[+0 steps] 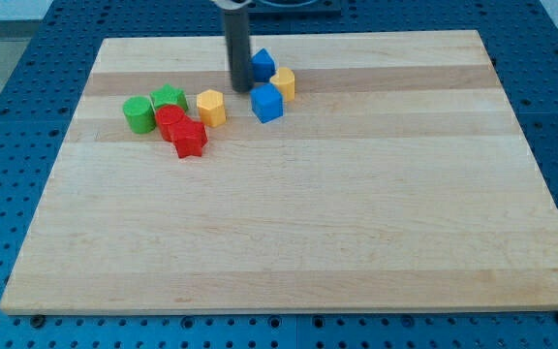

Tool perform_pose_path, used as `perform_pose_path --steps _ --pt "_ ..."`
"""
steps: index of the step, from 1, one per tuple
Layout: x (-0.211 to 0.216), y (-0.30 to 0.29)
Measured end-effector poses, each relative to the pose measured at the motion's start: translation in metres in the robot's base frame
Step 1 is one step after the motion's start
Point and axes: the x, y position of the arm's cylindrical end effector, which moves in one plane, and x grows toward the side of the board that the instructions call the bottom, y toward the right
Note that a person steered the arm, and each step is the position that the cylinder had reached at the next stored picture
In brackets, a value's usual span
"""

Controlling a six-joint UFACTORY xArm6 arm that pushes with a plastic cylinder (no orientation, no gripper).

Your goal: Move the blue triangle above the yellow heart

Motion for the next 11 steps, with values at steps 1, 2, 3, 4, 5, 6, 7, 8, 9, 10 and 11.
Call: perform_pose_path --steps 1,2,3,4,5,6,7,8,9,10,11 --pt "-0.022 -0.035" --pt "-0.056 -0.04" --pt "-0.06 -0.021" --pt "-0.039 0.002" --pt "-0.02 0.021" --pt "-0.015 0.029" --pt "-0.015 -0.003" --pt "-0.031 -0.024" --pt "-0.06 -0.008" --pt "-0.064 0.024" --pt "-0.05 0.055"
